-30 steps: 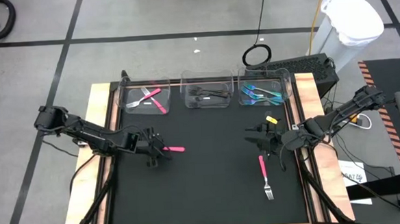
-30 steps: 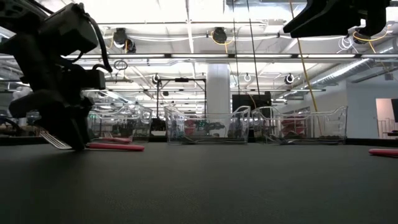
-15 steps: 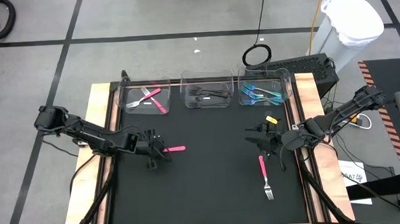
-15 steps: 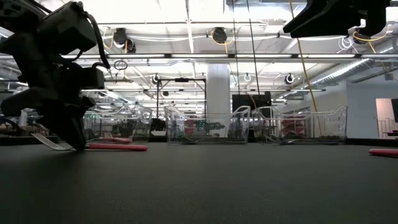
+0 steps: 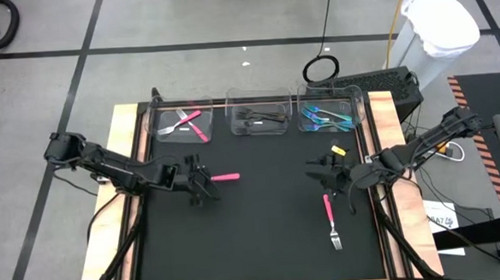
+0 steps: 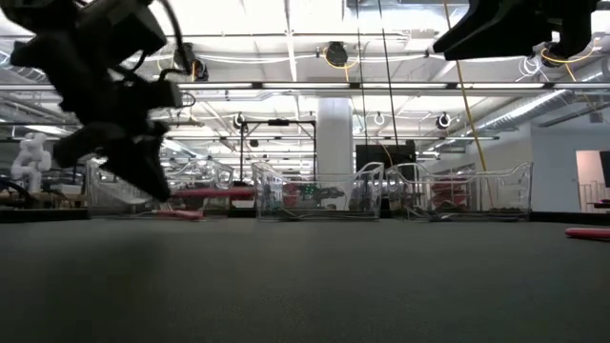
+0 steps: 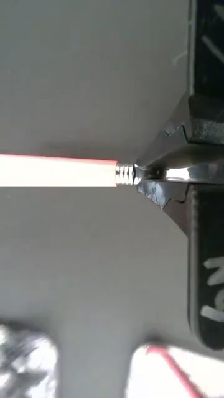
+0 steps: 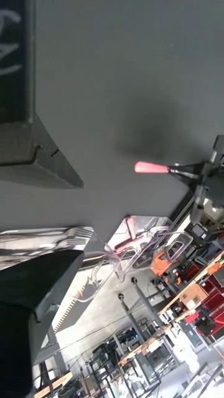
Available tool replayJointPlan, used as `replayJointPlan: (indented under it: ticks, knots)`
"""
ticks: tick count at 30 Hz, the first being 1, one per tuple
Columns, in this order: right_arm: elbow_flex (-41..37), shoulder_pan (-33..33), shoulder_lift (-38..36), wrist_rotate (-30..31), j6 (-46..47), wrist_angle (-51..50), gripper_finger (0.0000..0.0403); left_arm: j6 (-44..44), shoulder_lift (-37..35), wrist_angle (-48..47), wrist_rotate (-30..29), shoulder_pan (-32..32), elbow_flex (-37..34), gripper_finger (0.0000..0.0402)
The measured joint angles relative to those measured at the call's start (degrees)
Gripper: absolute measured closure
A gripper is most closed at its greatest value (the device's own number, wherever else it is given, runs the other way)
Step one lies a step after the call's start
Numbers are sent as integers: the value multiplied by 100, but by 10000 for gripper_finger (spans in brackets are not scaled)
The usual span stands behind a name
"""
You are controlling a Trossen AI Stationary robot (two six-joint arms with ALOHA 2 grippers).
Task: Sort silverware by color (type)
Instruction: Put the pink fork into the left transparent bin
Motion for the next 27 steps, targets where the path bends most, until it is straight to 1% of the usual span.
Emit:
replayJointPlan:
  ticks: [10,13,18,22,24,27]
  knots:
    - [-1,-4,246,0,-22,45,236,775,-8,47,-561,-7,981,384]
    - [0,-4,289,1,-107,240,236,1072,-8,70,-708,-7,1268,384]
    - [1,-8,298,35,-130,896,236,1388,-13,91,-918,-25,1733,384]
    - [-1,-68,296,33,-124,1378,236,1760,71,318,-1347,-241,2001,384]
    - [0,-129,322,39,-61,1443,236,1948,148,473,-1524,-396,2097,385]
    - [-1,-247,347,26,130,1427,236,2140,362,723,-1990,-658,2254,385]
